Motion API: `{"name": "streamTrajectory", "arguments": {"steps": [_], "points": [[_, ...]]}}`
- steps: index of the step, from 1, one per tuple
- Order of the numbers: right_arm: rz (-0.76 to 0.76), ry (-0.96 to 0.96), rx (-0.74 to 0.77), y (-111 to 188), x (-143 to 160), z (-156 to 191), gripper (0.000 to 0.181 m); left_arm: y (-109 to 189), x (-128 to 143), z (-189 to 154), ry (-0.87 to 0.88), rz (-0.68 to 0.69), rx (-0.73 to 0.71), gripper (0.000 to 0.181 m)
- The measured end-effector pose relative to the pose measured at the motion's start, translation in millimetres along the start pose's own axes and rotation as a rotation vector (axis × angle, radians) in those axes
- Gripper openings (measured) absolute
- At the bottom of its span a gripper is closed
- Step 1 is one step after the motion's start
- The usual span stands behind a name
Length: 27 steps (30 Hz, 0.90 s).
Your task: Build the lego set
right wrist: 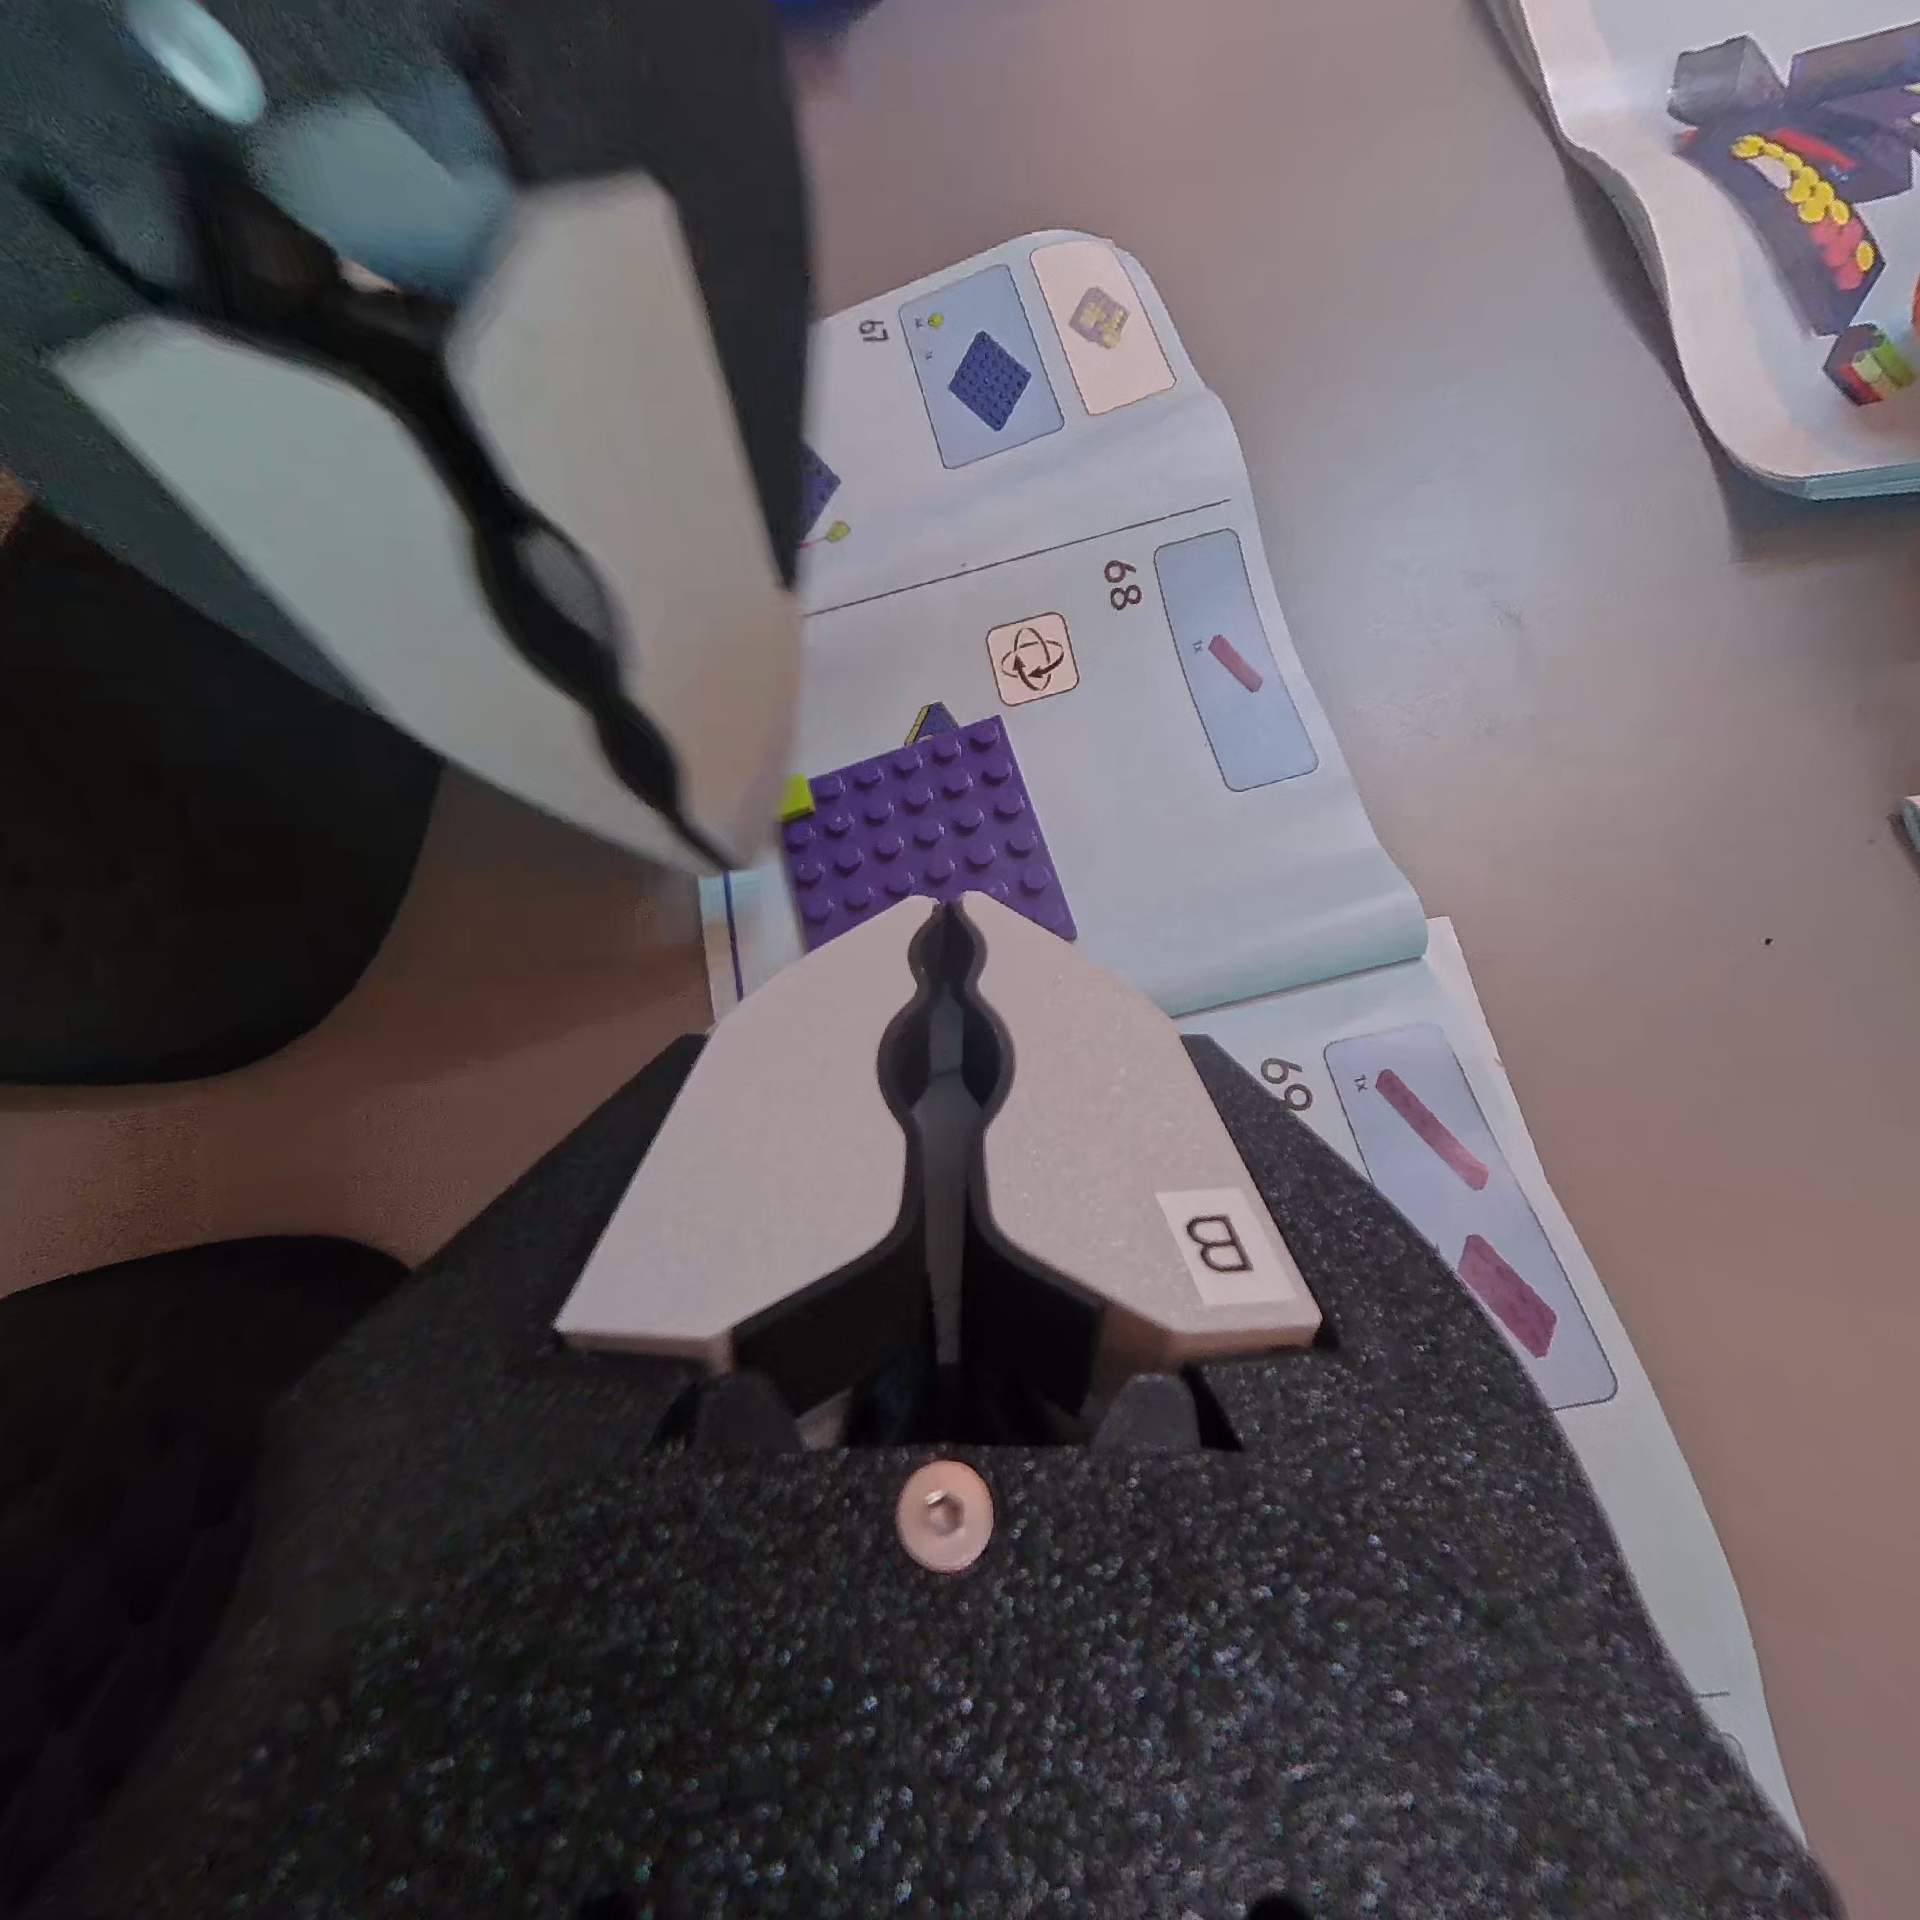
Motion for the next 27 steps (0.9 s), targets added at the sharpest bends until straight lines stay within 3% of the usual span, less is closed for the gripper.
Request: {"name": "streamTrajectory", "arguments": {"steps": [1, 2, 5, 9, 18, 27], "points": [[0.0, -0.001, -0.003, 0.0, -0.1, 0.2, 0.0, 13.7, -13.2, -7.4, 0.018, -0.108, 0.03, 0.0], [0.0, 0.001, -0.002, -0.1, -0.1, 0.3, 0.0, 30.4, -21.9, -7.4, 0.074, -0.184, 0.029, 0.0], [0.0, 0.005, -0.008, 0.0, 0.0, 1.2, 0.0, 51.2, -5.6, 6.8, 0.112, -0.176, -0.115, 0.0], [0.001, 0.01, -0.007, 0.1, 0.1, 1.6, 0.0, 34.5, -1.3, 8.8, 0.166, -0.253, -0.136, 0.0], [0.001, 0.01, -0.006, 0.2, 0.2, 1.4, 0.0, 17.1, 4.9, 9.4, 0.135, -0.241, -0.145, 0.0], [0.003, 0.008, -0.011, 0.0, 0.4, 1.5, 0.0, 2.4, 8.1, 7.1, 0.19, -0.25, -0.043, 0.0]]}}
Point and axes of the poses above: each gripper's, where its closed fingertips meet, y back along the fingers, x out of its underside, z = x × y across the jaws, the point moved 1 cm from there along y, back along the fingers, and after that the axes turned 4 degrees about -y, right-handed, at the moved point
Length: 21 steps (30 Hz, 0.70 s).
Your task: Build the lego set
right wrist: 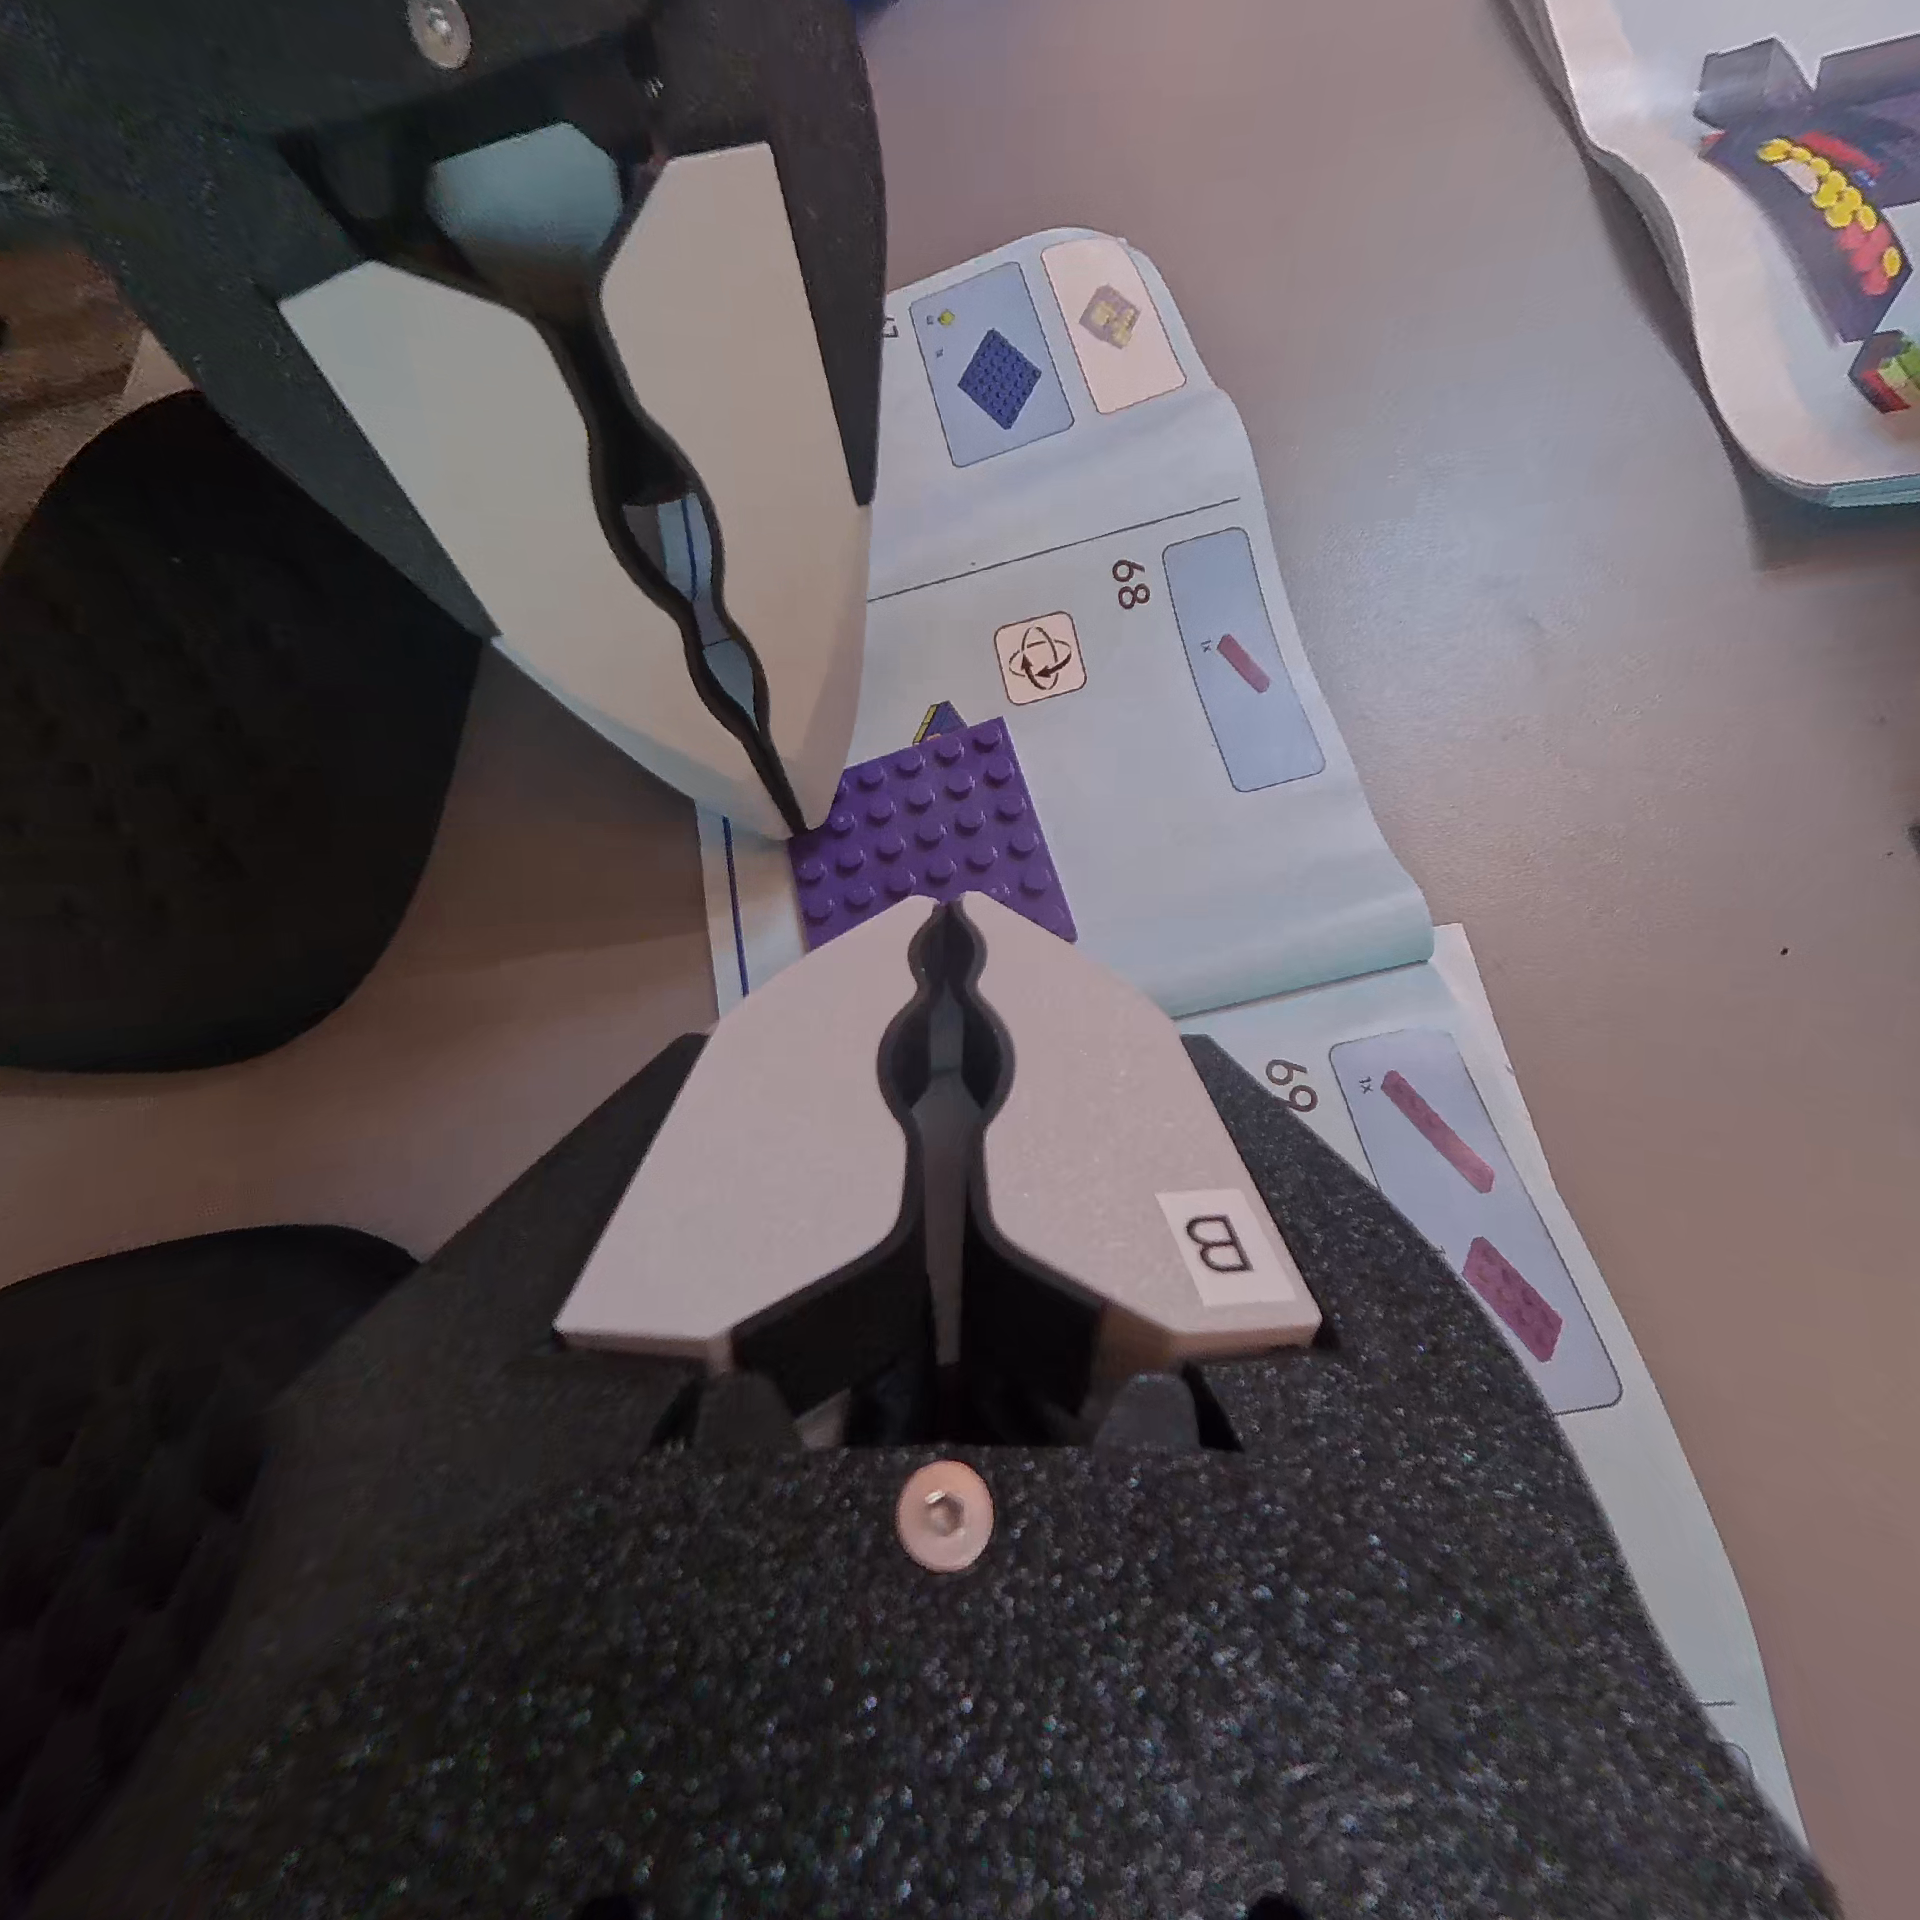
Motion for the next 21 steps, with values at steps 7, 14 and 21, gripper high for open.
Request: {"name": "streamTrajectory", "arguments": {"steps": [7, 14, 21], "points": [[0.0, -0.007, -0.007, 0.1, -0.1, -0.3, 0.0, 9.0, 0.9, 5.9, 0.028, -0.061, 0.012, 0.0], [0.0, -0.006, -0.006, -0.4, 0.0, -0.4, 0.0, 4.7, 3.5, 2.0, 0.02, -0.046, 0.04, 0.0], [0.001, 0.006, 0.006, -1.0, 0.0, -0.6, 0.0, 4.4, 4.3, 1.7, -0.009, -0.042, -0.004, 0.0]]}}
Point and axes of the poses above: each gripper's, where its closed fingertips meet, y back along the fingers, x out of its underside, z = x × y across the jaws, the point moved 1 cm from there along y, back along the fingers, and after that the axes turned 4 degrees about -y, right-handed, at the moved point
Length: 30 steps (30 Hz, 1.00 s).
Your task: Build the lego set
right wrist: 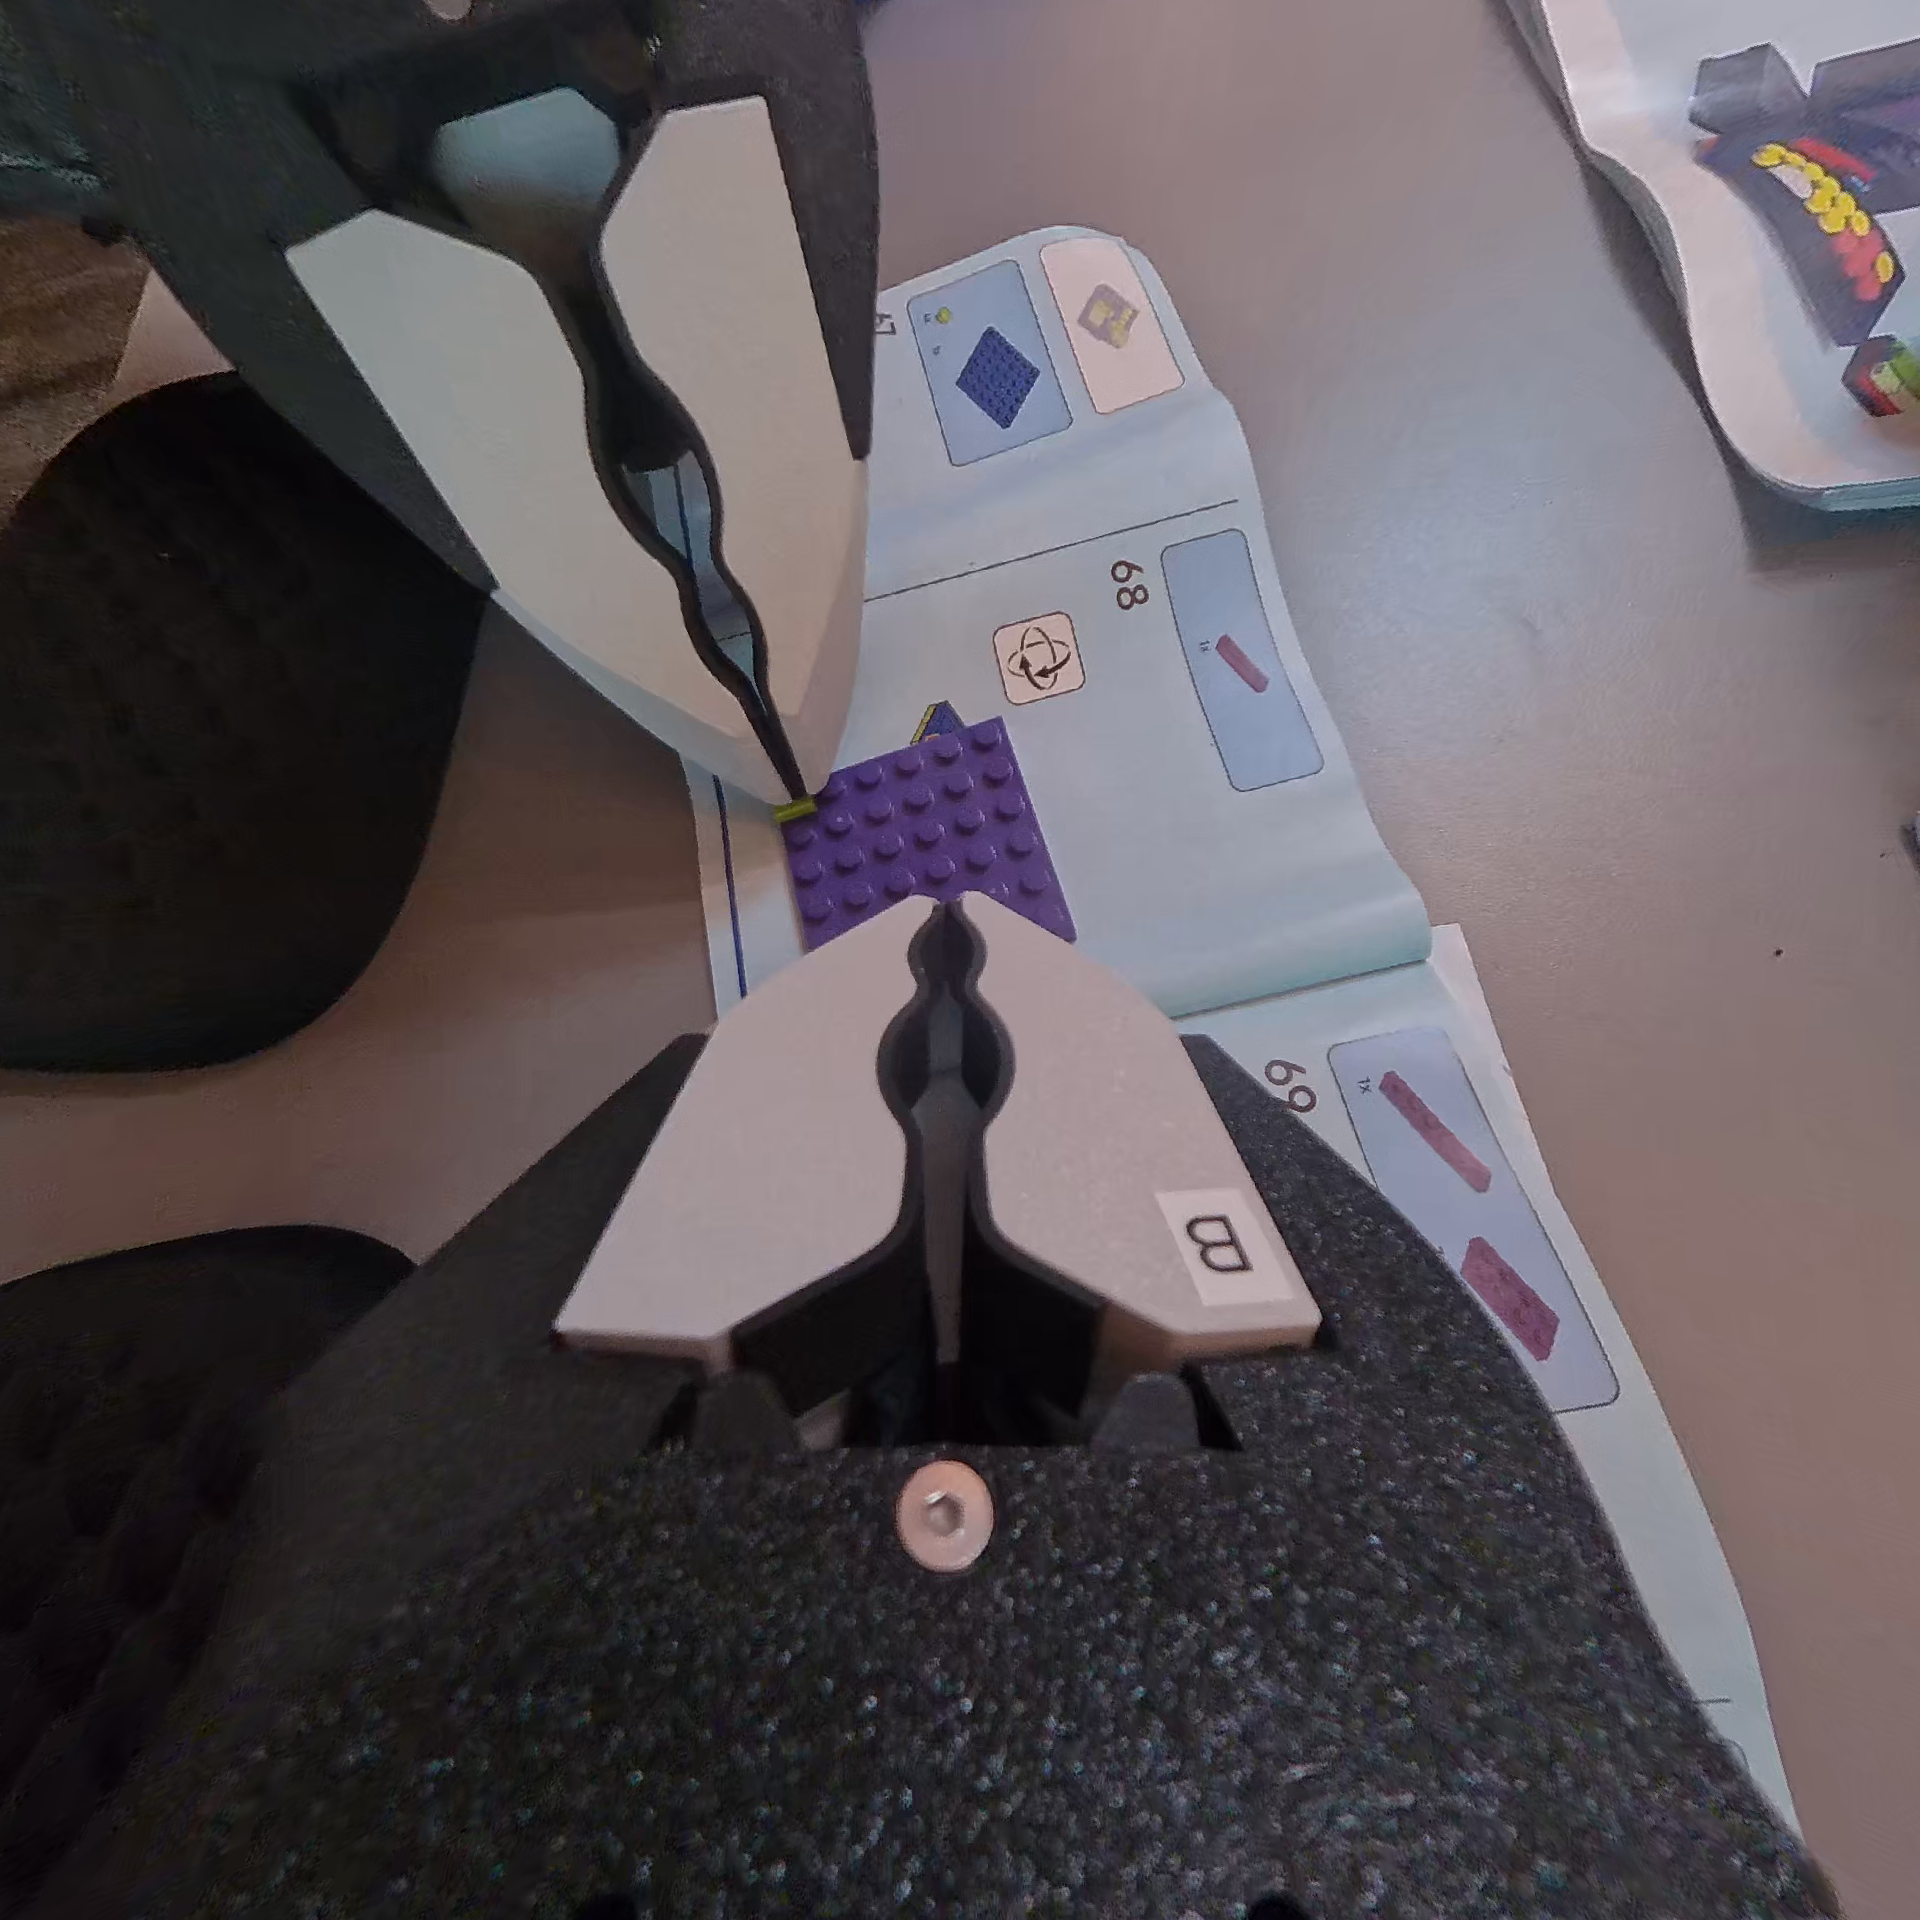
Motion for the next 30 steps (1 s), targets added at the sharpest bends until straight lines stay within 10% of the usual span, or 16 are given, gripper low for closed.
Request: {"name": "streamTrajectory", "arguments": {"steps": [7, 11, 15, 19, 23, 30], "points": [[-0.058, 0.026, 0.029, 11.4, -13.7, 3.5, 0.0, 0.0, -0.6, -0.1, -0.047, 0.069, -0.045, 0.0], [-0.458, -0.011, 0.077, 94.7, -88.5, 35.6, 0.013, 0.0, -1.0, -0.1, -0.059, 0.098, -0.067, 0.0], [-0.731, -0.084, 0.199, 196.1, -88.9, 95.1, 0.018, -0.1, -1.2, -0.1, -0.051, 0.119, -0.077, 0.0], [-0.691, -0.17, 0.561, 304.2, -14.3, 124.8, 0.013, -0.1, -1.1, -0.1, -0.051, 0.129, -0.071, 0.0], [-0.309, -0.384, 0.985, 398.4, 113.0, 114.8, 0.006, -0.2, -1.3, -0.1, -0.053, 0.146, -0.068, 0.0], [0.353, -0.458, 0.733, 355.3, 224.3, 89.1, 0.006, -0.2, -1.4, -0.1, -0.025, 0.167, -0.081, 0.0]]}}
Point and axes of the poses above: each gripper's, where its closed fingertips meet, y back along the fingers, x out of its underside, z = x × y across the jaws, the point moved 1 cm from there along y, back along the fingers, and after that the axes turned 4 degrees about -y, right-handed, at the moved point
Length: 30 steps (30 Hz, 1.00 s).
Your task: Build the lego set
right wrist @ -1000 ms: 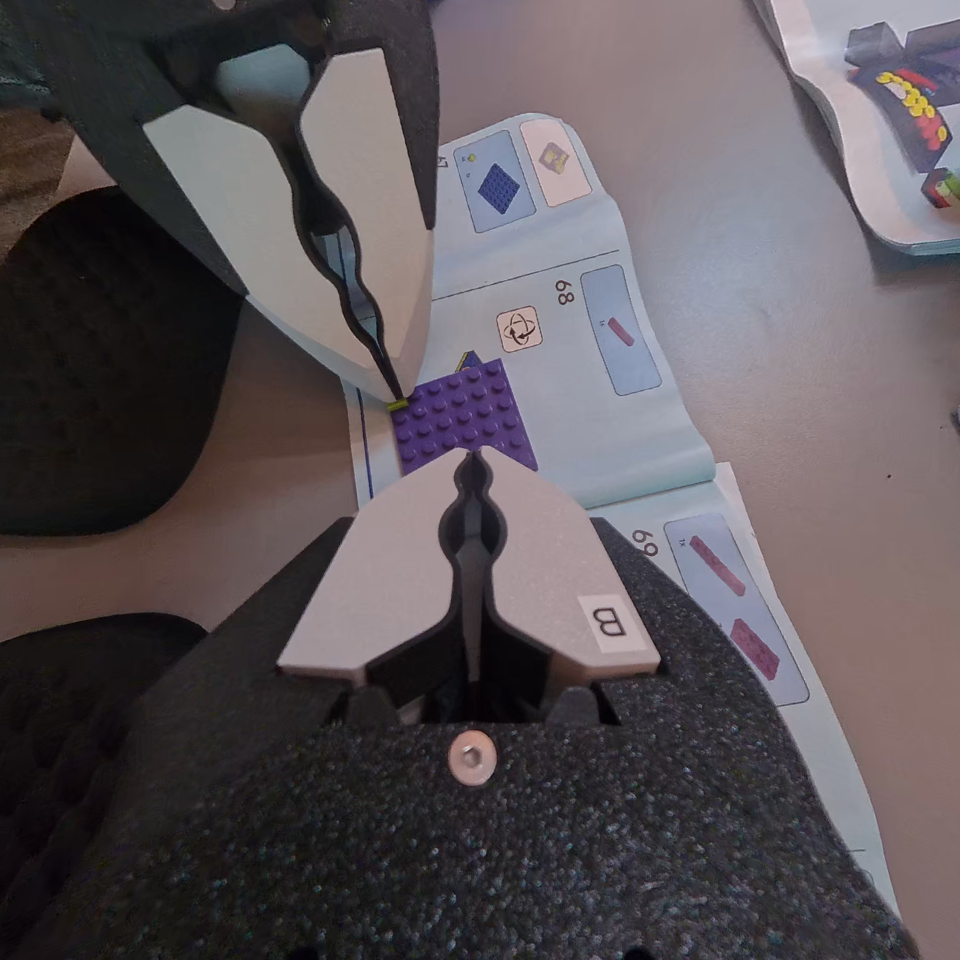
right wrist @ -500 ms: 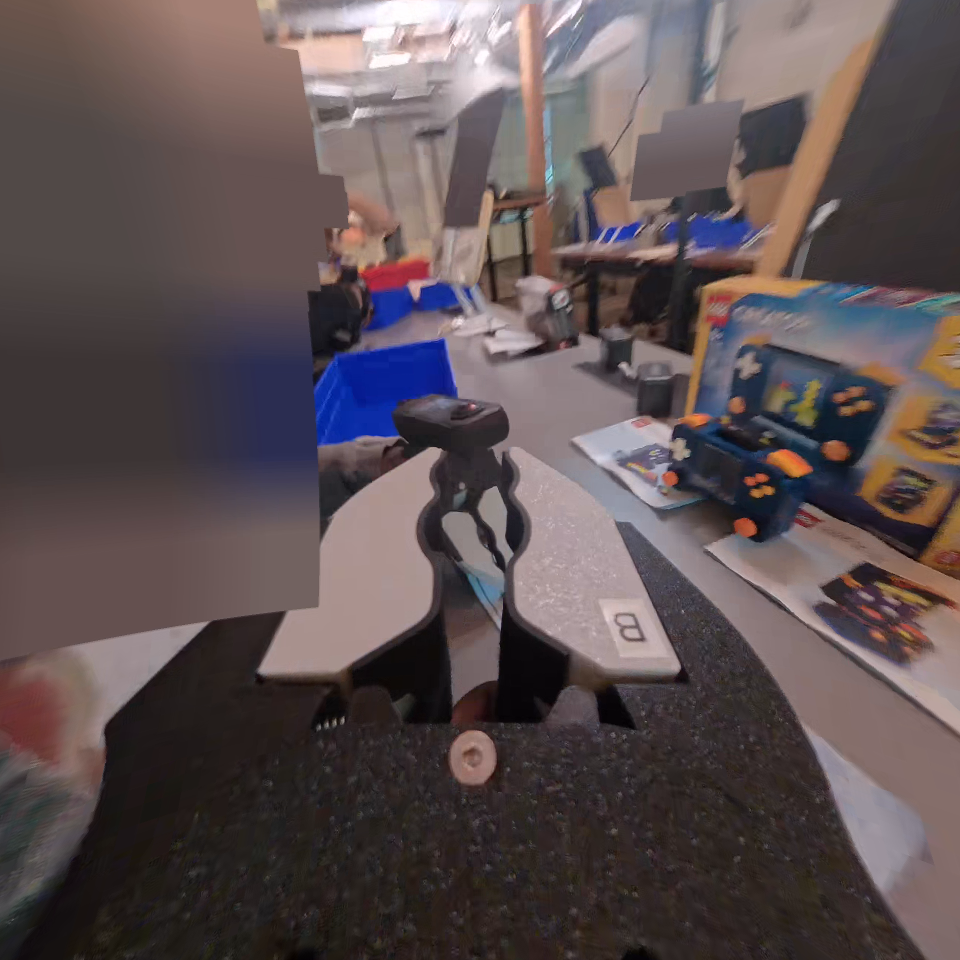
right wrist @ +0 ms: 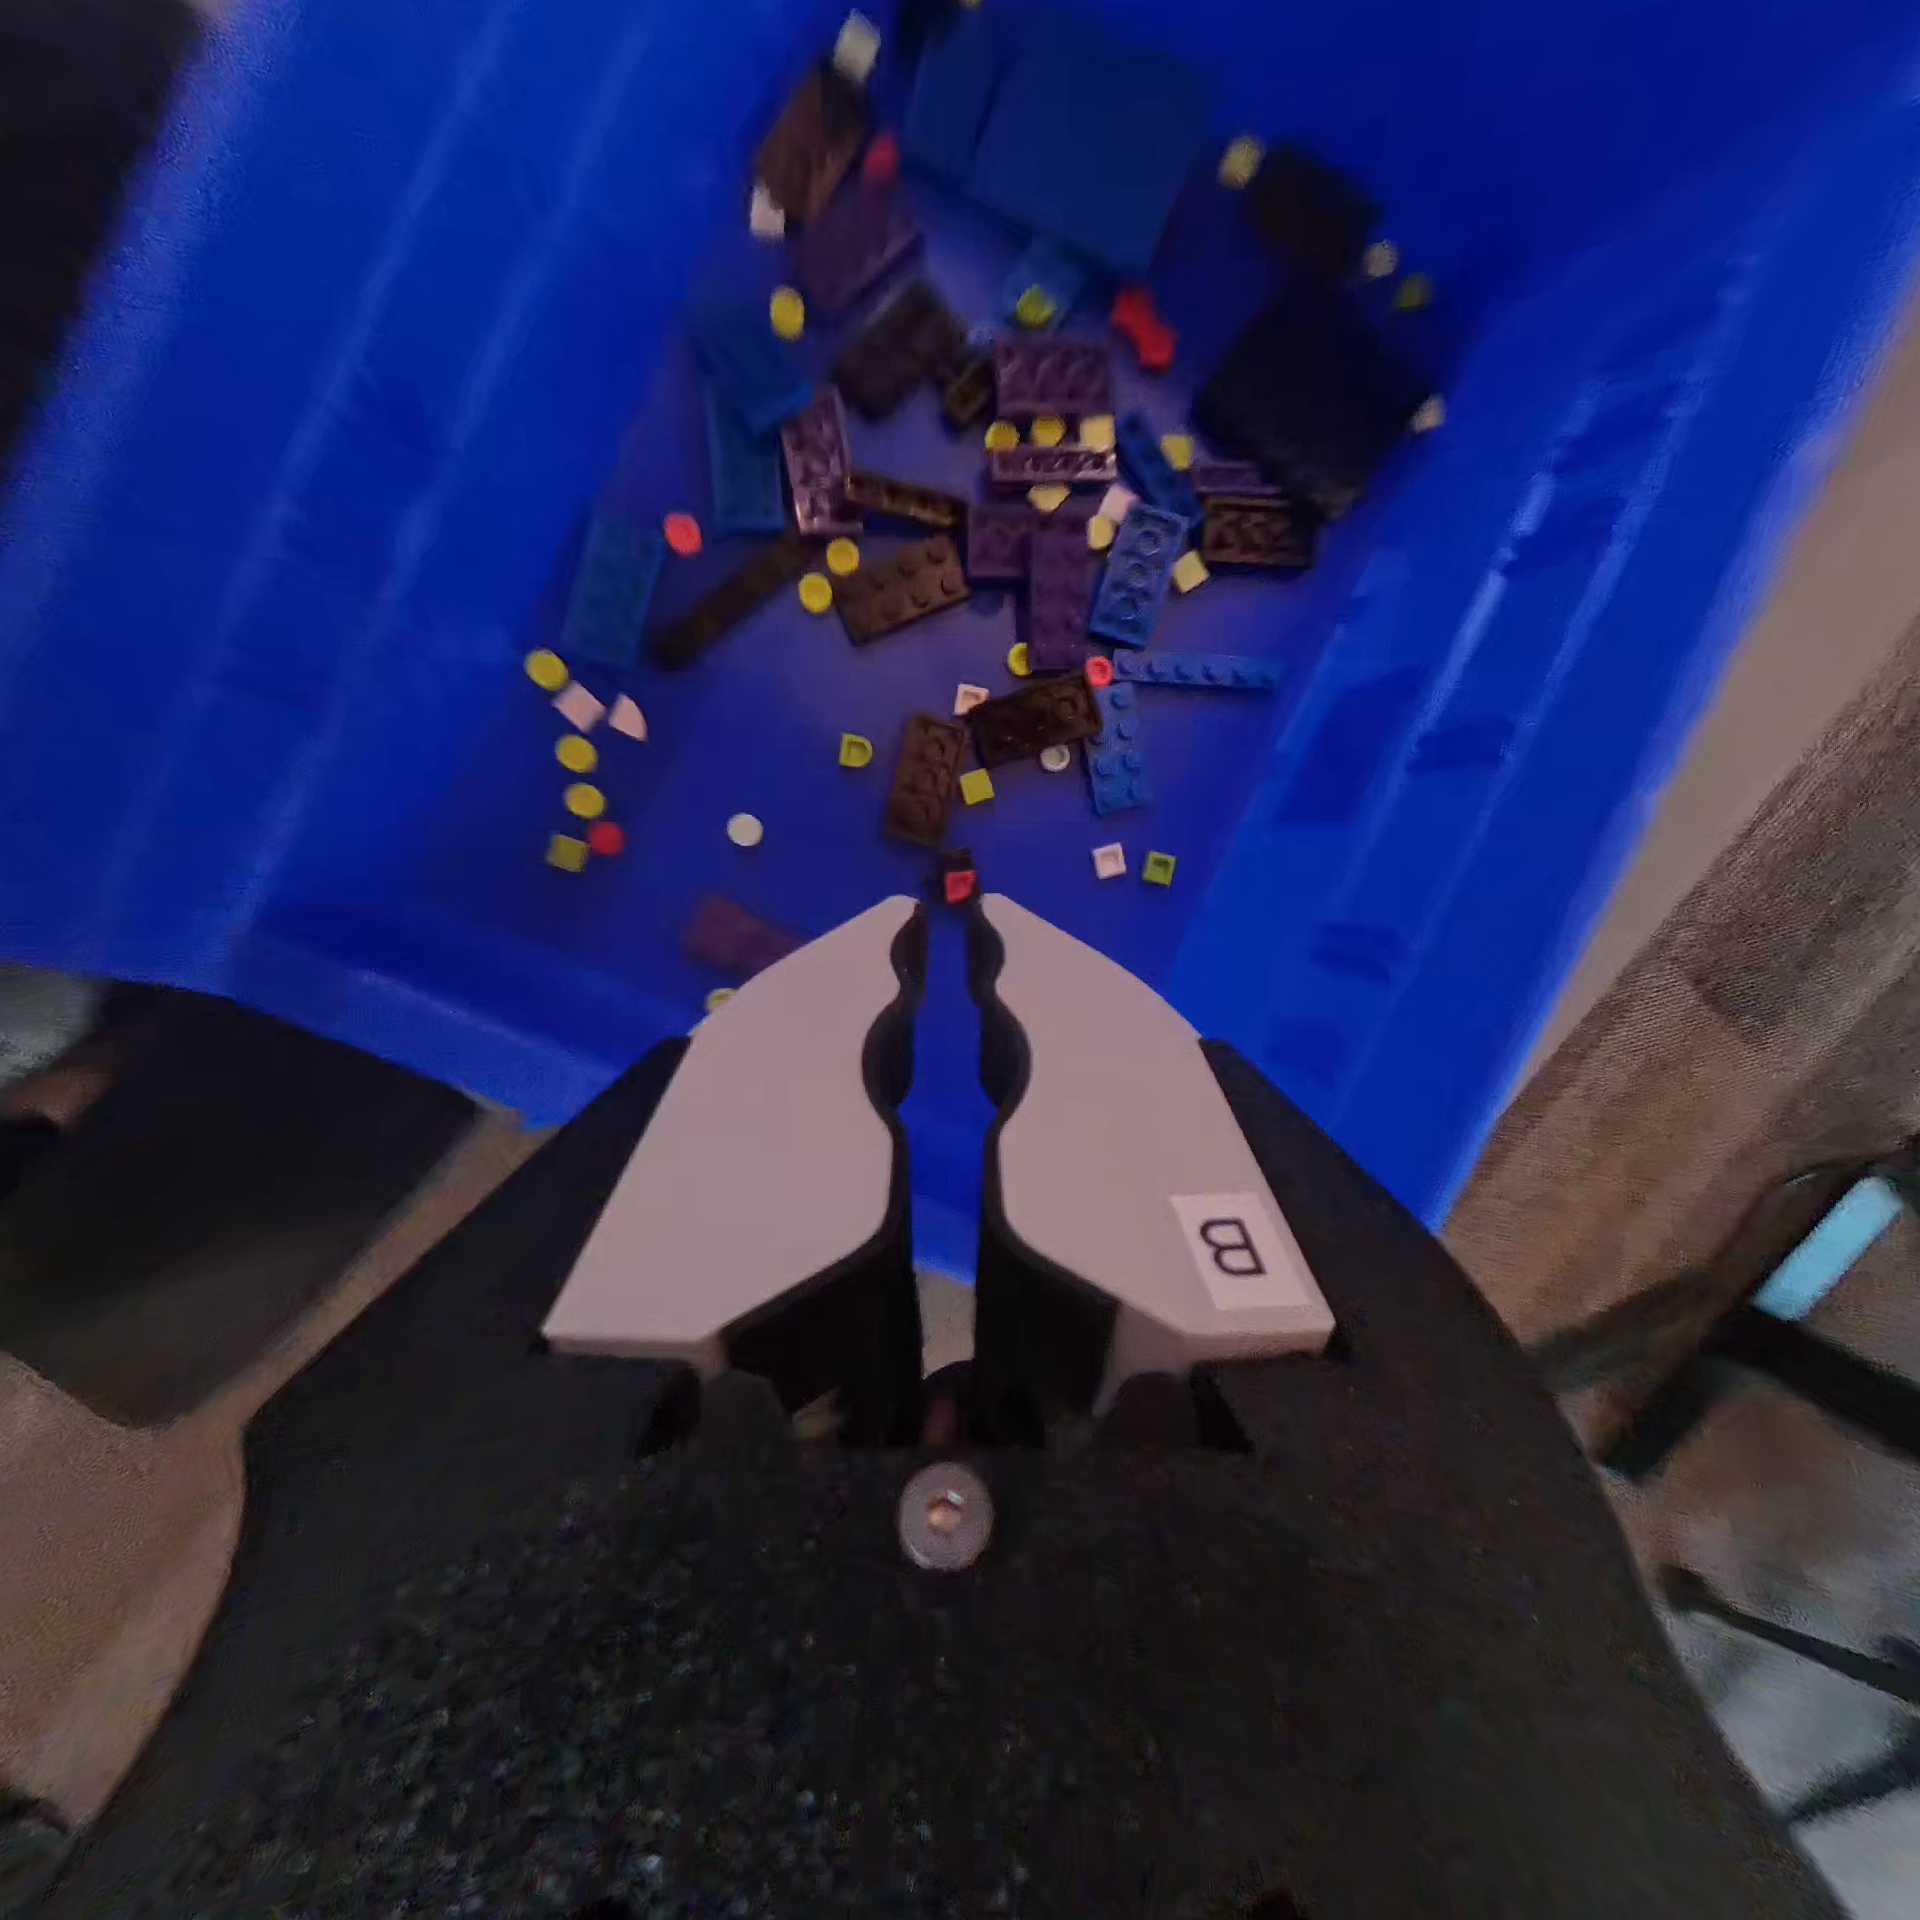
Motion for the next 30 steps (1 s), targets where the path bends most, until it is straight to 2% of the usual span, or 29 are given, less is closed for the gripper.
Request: {"name": "streamTrajectory", "arguments": {"steps": [4, 8, 21, 30], "points": [[0.196, 0.209, -0.035, -48.4, -0.6, -11.6, 0.007, 0.0, -0.1, -0.2, -0.009, 0.023, -0.005, 0.0], [0.319, 0.259, -0.12, -69.4, 11.3, -14.1, 0.01, -0.1, -0.1, -0.1, -0.001, 0.025, -0.007, 0.0], [0.283, 0.274, -0.173, -76.5, 2.0, -7.0, 0.014, 0.1, -0.1, -0.1, 0.02, -0.013, 0.017, 0.0], [0.276, 0.288, -0.17, -78.9, -1.9, -5.3, 0.007, 0.1, -0.1, 0.0, 0.02, -0.031, 0.019, 0.0]]}}
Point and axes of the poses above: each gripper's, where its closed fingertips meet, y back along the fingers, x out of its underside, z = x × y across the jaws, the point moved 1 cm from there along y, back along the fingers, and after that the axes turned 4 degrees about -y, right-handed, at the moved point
